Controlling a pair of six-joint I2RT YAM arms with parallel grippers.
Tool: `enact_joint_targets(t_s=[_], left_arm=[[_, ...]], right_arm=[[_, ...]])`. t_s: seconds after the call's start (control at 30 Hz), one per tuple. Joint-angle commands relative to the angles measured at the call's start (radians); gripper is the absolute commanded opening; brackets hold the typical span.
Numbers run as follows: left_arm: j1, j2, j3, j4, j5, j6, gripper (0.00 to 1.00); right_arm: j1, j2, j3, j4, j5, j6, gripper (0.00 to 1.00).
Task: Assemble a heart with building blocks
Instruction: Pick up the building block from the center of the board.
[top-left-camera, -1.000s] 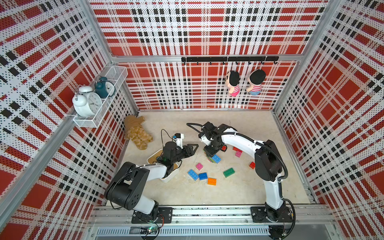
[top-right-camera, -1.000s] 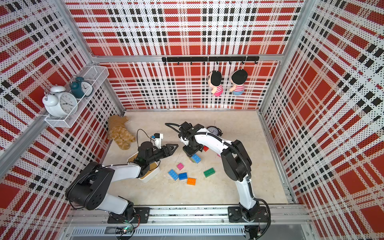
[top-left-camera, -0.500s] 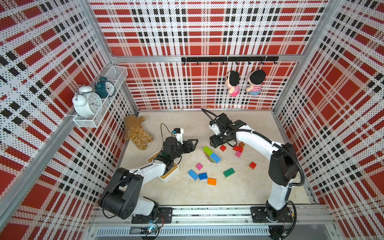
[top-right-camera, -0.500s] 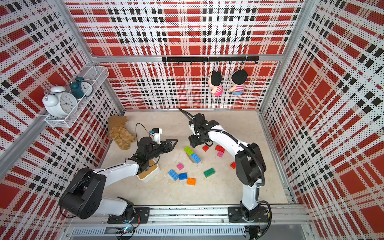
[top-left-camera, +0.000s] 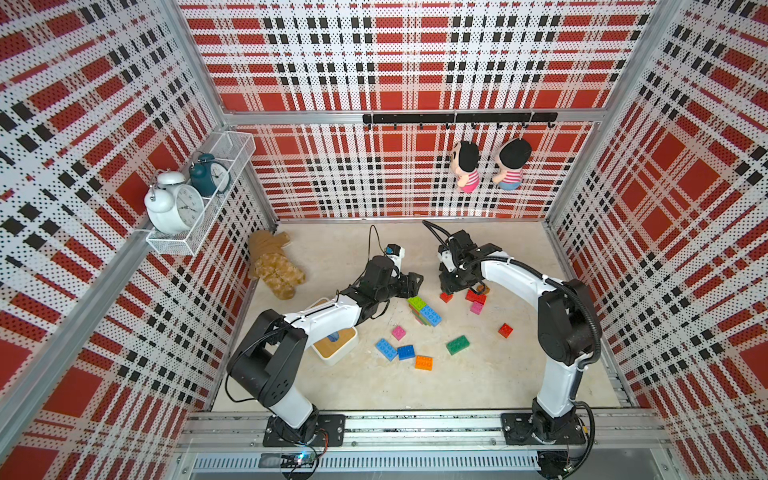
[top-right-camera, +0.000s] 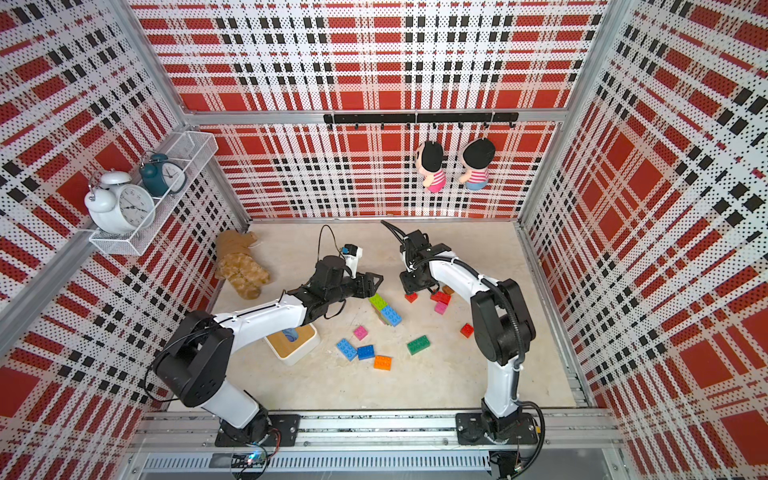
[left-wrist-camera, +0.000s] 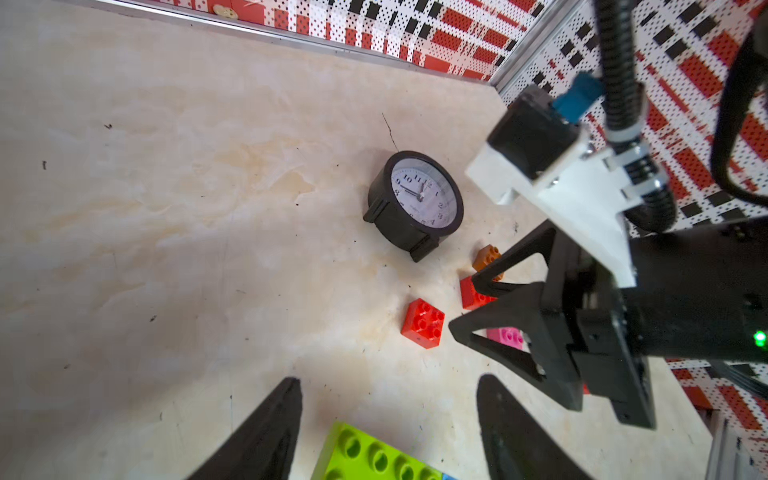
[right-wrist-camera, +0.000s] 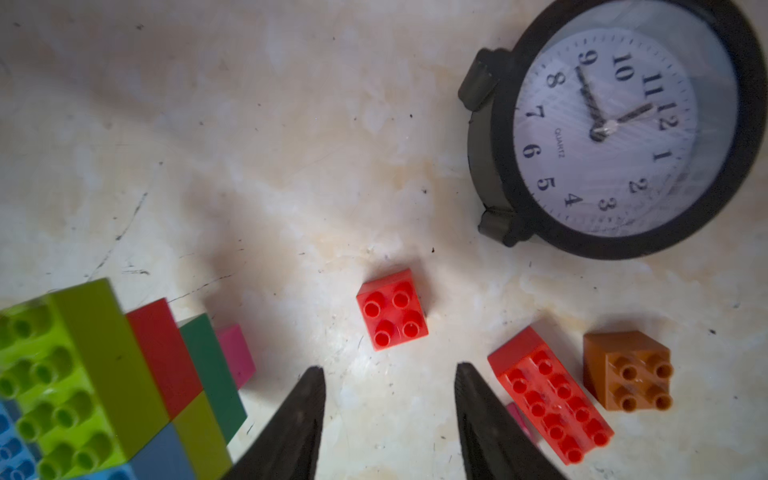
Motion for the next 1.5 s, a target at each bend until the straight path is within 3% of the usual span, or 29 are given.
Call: enact_joint_targets(t_s=[0.0, 0.27, 0.83, 1.03, 1.47], left_arm=[[-0.041, 0.024, 0.051, -0.079, -0.054, 0.067, 0.70], [-0.100, 0.044, 0.082, -0.089, -0.069, 0.095, 0.69], [-0.104, 0.049, 0.077, -0.086, -0.086, 0.080, 0.67], [-0.104, 0.044, 0.073, -0.084, -0.087, 0.077, 0.67], [-0.104, 0.044, 0.068, -0.081, -0.088, 0.078, 0.67]], right_arm=[[-0.010, 0.053, 0.039, -0.031, 0.026, -0.045, 0.53], [-0.014, 0.122, 0.073, -0.043, 0.000, -0.081, 0.53], [-0.021, 0.184, 0.108, -0.060, -0.010, -0.136, 0.47], [-0.020, 0.195, 0.122, -0.069, -0.030, -0.141, 0.54], [-0.020, 0.167, 0.111, -0.060, -0.065, -0.143, 0.57]])
